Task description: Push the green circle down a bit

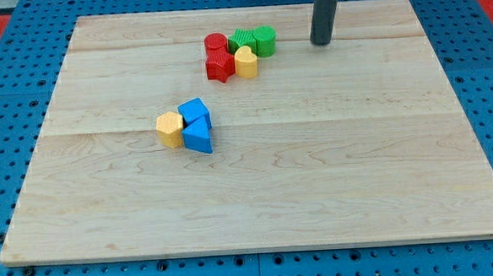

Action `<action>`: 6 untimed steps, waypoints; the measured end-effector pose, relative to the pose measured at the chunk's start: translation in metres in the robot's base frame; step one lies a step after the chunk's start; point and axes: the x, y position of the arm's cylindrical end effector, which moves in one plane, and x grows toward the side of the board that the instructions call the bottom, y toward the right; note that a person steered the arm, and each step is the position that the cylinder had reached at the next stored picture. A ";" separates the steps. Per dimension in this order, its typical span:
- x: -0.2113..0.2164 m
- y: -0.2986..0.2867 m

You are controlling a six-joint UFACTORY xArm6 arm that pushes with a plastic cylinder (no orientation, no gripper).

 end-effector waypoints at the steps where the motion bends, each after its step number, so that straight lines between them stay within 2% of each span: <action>1: -0.057 0.000; 3: -0.049 -0.059; 5: 0.041 -0.067; 6: 0.066 -0.063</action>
